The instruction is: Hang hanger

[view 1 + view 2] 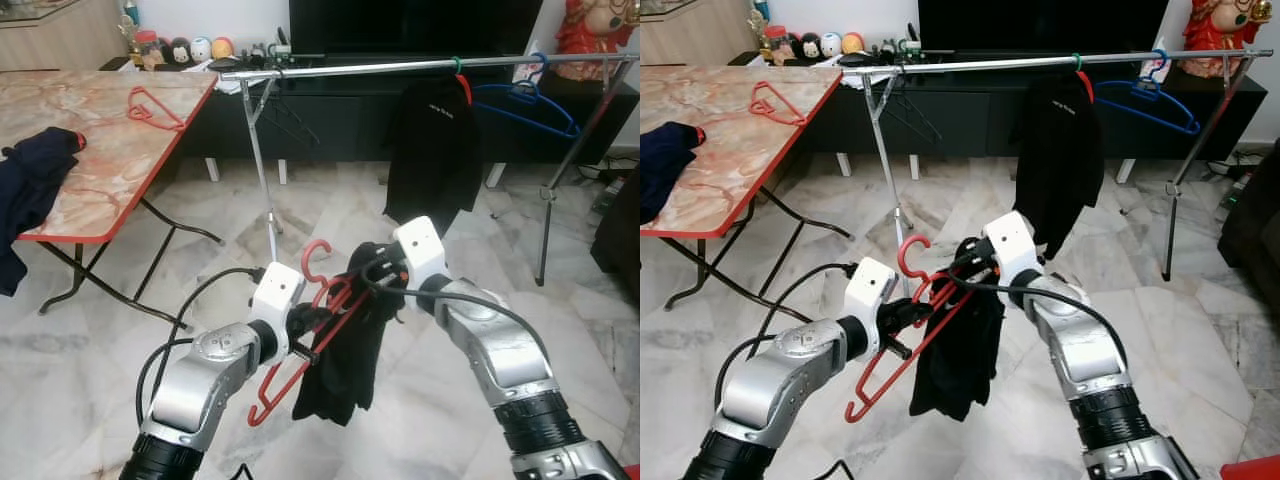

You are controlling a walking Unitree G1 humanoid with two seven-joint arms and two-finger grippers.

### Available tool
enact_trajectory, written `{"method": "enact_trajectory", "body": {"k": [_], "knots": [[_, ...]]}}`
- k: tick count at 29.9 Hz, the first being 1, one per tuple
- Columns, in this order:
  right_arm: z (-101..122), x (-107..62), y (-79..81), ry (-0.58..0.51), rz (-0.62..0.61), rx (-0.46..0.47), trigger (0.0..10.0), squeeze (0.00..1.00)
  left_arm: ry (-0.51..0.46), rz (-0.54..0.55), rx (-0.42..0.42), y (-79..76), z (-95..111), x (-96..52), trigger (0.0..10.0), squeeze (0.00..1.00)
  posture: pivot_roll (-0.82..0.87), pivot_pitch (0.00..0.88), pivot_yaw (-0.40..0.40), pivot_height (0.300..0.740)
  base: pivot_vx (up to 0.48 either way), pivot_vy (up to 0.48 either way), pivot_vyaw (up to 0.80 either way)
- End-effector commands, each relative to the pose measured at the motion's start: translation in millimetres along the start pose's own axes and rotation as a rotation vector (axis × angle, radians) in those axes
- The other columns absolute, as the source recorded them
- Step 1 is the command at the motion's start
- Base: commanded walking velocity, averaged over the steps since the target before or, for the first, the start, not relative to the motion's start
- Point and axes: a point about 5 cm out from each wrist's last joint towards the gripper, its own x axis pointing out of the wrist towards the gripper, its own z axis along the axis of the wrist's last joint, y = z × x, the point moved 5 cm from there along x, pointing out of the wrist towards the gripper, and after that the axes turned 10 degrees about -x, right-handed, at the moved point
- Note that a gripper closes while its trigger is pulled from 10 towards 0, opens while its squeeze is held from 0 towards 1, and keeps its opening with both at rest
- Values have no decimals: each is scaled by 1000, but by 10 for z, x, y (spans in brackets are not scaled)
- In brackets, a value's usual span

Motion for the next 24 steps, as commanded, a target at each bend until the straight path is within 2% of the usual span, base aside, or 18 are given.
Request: {"method": "enact_trajectory", "body": {"k": [1, 8, 11, 13, 15, 17, 18, 21, 24], "knots": [[130, 10, -40, -54, 23, -47, 10000, 0, -42, -47, 37, -82, 128, -31, 10000, 0, -27, 0, 10, 740, 0, 0, 0], [247, 4, 9, -133, 103, -92, 10000, 0, -20, -87, 49, -129, 91, -48, 10000, 0, -27, 0, 10, 740, 0, 0, 0], [320, -11, 105, -179, 186, -102, 10000, 0, -17, -92, 50, -136, 85, -40, 10000, 0, -25, 0, 9, 740, 0, 0, 0], [415, -58, 249, -234, 288, -77, 10000, 0, -16, -98, 49, -144, 81, -37, 10000, 0, -25, 0, 9, 740, 0, 0, 0], [443, -83, 305, -253, 327, -78, 10000, 0, -15, -100, 49, -147, 79, -36, 10000, 0, -25, 0, 9, 740, 0, 0, 0], [439, -125, 389, -260, 381, -116, 10000, 0, -14, -111, 49, -166, 75, -33, 10000, 0, -28, 0, 10, 740, 0, 0, 0], [385, -191, 483, -258, 452, -162, 10000, 0, -11, -129, 49, -196, 68, -37, 10000, 0, -28, 0, 10, 740, 0, 0, 0], [293, -285, 539, -250, 537, -214, 10000, 0, -6, -164, 56, -248, 61, -58, 10000, 0, -26, 0, 10, 740, 0, 0, 0], [260, -327, 552, -238, 573, -219, 10000, 0, -1, -187, 62, -281, 51, -74, 10000, 0, -26, 0, 10, 740, 0, 0, 0]]}}
